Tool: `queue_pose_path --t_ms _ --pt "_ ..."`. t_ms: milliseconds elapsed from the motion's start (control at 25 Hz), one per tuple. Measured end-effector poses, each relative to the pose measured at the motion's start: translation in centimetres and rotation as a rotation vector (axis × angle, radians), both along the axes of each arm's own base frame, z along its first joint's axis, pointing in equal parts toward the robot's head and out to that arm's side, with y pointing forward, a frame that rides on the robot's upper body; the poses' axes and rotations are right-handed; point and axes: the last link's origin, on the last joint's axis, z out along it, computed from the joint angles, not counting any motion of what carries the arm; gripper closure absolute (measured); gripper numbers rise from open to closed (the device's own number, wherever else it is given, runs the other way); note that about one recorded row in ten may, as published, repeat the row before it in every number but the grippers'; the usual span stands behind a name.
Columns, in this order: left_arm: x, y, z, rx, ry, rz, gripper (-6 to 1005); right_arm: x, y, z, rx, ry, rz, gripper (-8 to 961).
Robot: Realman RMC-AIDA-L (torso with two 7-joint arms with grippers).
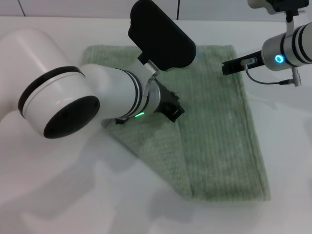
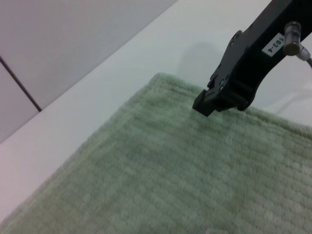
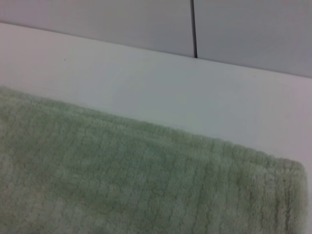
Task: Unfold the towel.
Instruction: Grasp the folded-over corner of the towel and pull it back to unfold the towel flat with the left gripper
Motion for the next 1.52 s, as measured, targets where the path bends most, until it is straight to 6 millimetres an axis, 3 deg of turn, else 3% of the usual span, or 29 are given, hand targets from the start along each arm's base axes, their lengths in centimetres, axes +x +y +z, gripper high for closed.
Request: queue_pose_path --t_ms 400,1160,1520 --pt "0.6 -0.6 0.5 -0.011 0.008 -0.009 970 0.3 -0.2 -0.2 -0.003 -0.003 -0.006 955" --pt "-0.2 -1.5 3.7 0.039 -0.036 -0.001 970 1.0 -0.4 -0.3 0.005 -0.018 -0.010 954" --pt "-0.6 -1.9 4.1 0.048 -0.046 0.008 970 1.2 -0.5 -0.5 0.002 -0.024 -0.012 955"
